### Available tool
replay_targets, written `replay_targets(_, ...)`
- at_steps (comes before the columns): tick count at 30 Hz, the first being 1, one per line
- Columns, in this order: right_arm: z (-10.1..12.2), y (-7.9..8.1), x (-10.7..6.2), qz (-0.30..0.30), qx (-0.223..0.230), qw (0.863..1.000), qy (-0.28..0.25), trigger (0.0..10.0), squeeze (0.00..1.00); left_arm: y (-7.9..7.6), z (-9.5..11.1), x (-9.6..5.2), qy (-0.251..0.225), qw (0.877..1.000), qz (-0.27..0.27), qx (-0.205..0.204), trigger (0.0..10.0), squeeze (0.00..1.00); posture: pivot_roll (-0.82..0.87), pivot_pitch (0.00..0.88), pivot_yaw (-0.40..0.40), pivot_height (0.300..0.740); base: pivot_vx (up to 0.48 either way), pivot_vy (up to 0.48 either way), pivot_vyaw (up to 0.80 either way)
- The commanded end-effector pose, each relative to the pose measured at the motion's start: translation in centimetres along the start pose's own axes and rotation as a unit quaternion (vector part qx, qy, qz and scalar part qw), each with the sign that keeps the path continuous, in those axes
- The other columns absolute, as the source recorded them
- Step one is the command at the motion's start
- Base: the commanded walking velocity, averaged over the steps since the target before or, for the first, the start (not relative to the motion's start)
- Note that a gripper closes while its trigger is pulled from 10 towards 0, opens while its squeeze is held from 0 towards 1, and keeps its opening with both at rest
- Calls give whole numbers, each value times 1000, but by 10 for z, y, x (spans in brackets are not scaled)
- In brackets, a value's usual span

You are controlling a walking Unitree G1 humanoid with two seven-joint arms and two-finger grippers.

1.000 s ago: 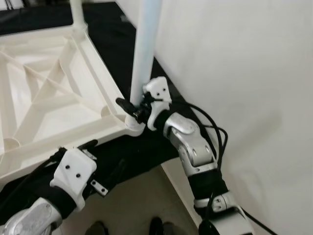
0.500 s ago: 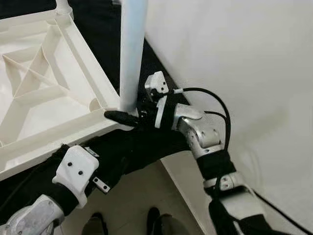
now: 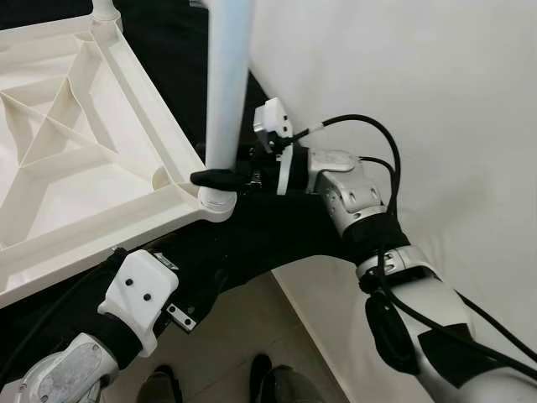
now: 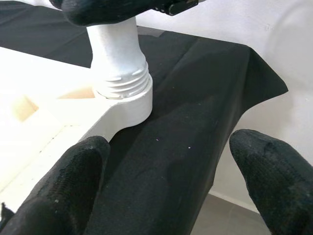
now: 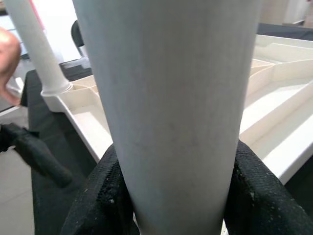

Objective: Building children table

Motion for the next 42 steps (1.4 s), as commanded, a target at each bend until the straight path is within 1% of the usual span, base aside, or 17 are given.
replay_targets(1,-7,1,-6,18,14,1000,2,0,0,-6,-4,0,9,1000,-9,-11,10000,0,256,309,-197,740,0,0,0)
replay_targets(7,-23,-3,-23,-16,22,999,18,0,0,-10,-6,1,10,1000,-14,-15,10000,0,219,305,-209,740,0,0,0)
replay_targets(11,-47,-10,-44,-136,49,989,32,0,0,-12,-7,1,11,1000,-18,-18,10000,0,192,307,-224,740,0,0,0)
replay_targets(12,-55,-12,-49,-180,61,981,37,0,0,-12,-7,1,11,1000,-18,-19,10000,0,193,308,-225,740,0,0,0)
replay_targets(13,-73,-12,-49,-347,104,932,33,0,0,-12,-7,0,11,1000,-19,-20,10000,0,180,311,-222,740,0,0,0)
replay_targets(14,-73,-12,-49,-347,104,932,33,0,0,-12,-7,0,11,1000,-19,-20,10000,0,180,311,-222,740,0,0,0)
replay_targets(17,-93,25,-43,-433,141,889,52,0,0,-12,-8,0,11,1000,-21,-19,10000,0,176,316,-209,740,0,0,0)
replay_targets(22,-95,42,-11,-370,140,918,42,0,0,-12,-7,2,9,1000,-23,-18,10000,0,183,301,-200,740,0,0,0)
replay_targets(23,-92,37,-9,-367,137,919,40,6784,0,-11,-7,2,8,1000,-22,-17,10000,0,182,302,-203,740,0,0,0)
replay_targets(25,-89,34,-8,-367,136,919,39,6784,0,-11,-7,2,7,1000,-21,-16,10000,0,182,302,-203,740,0,0,0)
replay_targets(26,-81,33,-3,-340,129,931,28,10000,0,-10,-7,2,7,1000,-20,-16,10000,0,178,301,-201,740,0,0,0)
replay_targets(28,-71,34,3,-320,133,938,9,10000,0,-10,-7,3,7,1000,-20,-15,10000,0,180,299,-200,740,0,0,0)
replay_targets(29,-49,39,15,-235,129,963,-29,10000,1000,-9,-7,3,6,1000,-19,-14,10000,0,183,300,-198,740,0,0,0)
replay_targets(33,-31,47,21,-165,99,980,-45,10000,1000,-9,-6,4,4,1000,-20,-14,10000,0,187,298,-195,740,0,0,0)
replay_targets(35,-21,47,23,-120,69,989,-48,10000,867,-9,-6,4,4,1000,-20,-13,10000,0,193,297,-196,740,0,0,0)
replay_targets(36,-6,50,25,-21,8,999,-42,10000,0,-9,-6,4,4,1000,-19,-12,10000,0,200,299,-199,740,0,0,0)
replay_targets(42,2,51,22,97,-33,995,-7,10000,0,-7,-5,4,4,1000,-15,-11,10000,0,207,299,-201,740,0,0,0)
Point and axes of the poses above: a point about 5 cm out from each wrist's last joint towards the gripper, its own x axis pointing out of the wrist towards the gripper, its own z axis along the axis of the wrist's last joint, y = z × x, the point moved 2 cm from there along x, pointing out of the wrist towards the gripper, and after that the axes turned 9 degrees about x, right-handed, at the moved point
